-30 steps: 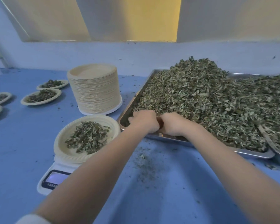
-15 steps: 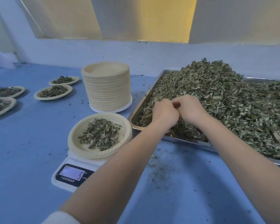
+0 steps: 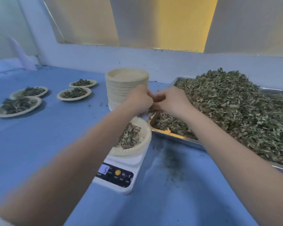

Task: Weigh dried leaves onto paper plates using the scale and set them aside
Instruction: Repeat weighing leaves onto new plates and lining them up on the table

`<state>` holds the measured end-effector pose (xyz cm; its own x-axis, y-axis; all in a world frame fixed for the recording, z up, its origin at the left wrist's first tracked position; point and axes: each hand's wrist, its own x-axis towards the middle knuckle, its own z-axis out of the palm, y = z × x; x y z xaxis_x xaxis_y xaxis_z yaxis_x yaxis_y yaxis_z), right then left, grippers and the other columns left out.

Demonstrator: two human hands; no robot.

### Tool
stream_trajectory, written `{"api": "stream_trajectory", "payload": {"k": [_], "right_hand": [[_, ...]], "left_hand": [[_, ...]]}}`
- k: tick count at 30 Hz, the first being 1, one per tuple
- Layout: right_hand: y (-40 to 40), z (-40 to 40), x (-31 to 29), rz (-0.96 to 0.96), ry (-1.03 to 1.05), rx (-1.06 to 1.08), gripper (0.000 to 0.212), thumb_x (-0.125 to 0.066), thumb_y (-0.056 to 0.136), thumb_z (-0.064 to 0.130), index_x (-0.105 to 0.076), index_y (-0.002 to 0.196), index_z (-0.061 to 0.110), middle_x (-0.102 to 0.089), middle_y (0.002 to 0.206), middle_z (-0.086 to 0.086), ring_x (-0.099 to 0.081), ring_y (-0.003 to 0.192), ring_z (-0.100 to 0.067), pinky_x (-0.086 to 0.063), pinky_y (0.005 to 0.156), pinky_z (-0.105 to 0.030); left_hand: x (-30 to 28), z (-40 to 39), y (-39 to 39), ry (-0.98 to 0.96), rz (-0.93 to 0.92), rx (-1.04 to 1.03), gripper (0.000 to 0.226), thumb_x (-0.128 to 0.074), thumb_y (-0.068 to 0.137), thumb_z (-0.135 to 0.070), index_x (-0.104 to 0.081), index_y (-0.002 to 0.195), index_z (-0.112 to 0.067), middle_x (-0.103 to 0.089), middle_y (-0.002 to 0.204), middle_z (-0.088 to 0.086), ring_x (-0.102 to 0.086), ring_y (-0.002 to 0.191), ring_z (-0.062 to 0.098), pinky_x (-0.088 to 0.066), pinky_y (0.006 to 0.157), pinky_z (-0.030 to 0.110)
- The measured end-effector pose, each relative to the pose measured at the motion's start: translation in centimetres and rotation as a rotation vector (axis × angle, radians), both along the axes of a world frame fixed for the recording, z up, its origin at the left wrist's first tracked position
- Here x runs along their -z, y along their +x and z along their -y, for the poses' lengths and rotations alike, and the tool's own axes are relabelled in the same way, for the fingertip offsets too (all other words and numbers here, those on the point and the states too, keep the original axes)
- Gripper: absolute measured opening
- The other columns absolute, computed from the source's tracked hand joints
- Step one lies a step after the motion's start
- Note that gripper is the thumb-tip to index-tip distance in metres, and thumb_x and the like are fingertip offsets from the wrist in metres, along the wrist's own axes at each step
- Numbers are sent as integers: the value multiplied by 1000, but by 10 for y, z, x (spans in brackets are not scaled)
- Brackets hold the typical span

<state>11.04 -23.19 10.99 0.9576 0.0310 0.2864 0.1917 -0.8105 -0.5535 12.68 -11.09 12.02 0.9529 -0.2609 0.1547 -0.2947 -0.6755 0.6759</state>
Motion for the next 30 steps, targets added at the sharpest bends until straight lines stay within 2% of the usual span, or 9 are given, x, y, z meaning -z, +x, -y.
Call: {"api": "stream_trajectory", "payload": {"k": [3,7,9,13,16,19,22,25,30], "right_hand": [[7,-37,0,-54,53,-105,10,-76,78,20,-76,88,22,-68,73,2,-60,65,-5,-34,46,-3],[8,-63,4,-174,158,-237,21,-75,78,5,-74,99,5,-68,74,-9,-57,44,5,-41,47,-5],[8,-66,4,-199,165,-243,23,-75,78,4,-73,101,4,-69,82,-14,-56,43,6,-44,48,-7],[8,-64,-3,-173,114,-200,12,-76,78,12,-74,88,17,-72,79,-8,-62,53,-3,-54,62,-17],[8,-59,-9,-144,114,-177,10,-78,78,15,-74,84,22,-70,72,0,-64,54,1,-50,56,-10],[7,-57,-15,-107,93,-161,10,-78,77,22,-76,87,21,-71,71,5,-66,58,-1,-51,61,-9],[4,-57,-19,-72,82,-160,11,-78,78,25,-76,87,20,-71,72,3,-64,55,2,-45,55,-3],[3,-58,-22,-67,76,-152,14,-77,79,22,-77,92,16,-73,79,-3,-67,63,-4,-47,57,-5],[1,-61,-24,-55,68,-155,14,-76,79,19,-76,92,14,-73,80,-5,-68,65,-9,-50,60,-6]], "left_hand": [[-3,-43,1,27,-46,-20,19,-53,84,-1,-71,92,-2,-61,82,16,-53,70,25,-36,57,26],[-1,-81,-4,35,-156,-15,20,-57,84,0,-70,99,-2,-58,76,10,-47,63,18,-38,47,17],[1,-88,-6,2,-195,-6,20,-62,82,-2,-70,99,-7,-57,79,9,-49,69,18,-42,57,20],[-2,-90,-8,-9,-181,-1,13,-65,85,-11,-69,94,-20,-60,89,2,-50,84,15,-38,60,19],[-5,-87,-7,-46,-163,5,9,-65,85,-14,-66,90,-22,-63,100,8,-55,91,18,-51,75,30],[-10,-84,-8,-78,-152,26,8,-65,85,-12,-67,93,-13,-61,95,11,-54,85,19,-51,86,36],[-14,-83,-9,-107,-136,56,9,-66,84,-11,-67,93,-8,-60,90,11,-52,80,21,-51,83,36],[-17,-84,-10,-125,-135,66,5,-66,84,-9,-67,89,-7,-60,86,12,-54,76,21,-51,75,30],[-17,-85,-10,-137,-133,54,3,-65,85,-7,-65,83,-9,-61,83,13,-55,72,20,-53,73,26]]}}
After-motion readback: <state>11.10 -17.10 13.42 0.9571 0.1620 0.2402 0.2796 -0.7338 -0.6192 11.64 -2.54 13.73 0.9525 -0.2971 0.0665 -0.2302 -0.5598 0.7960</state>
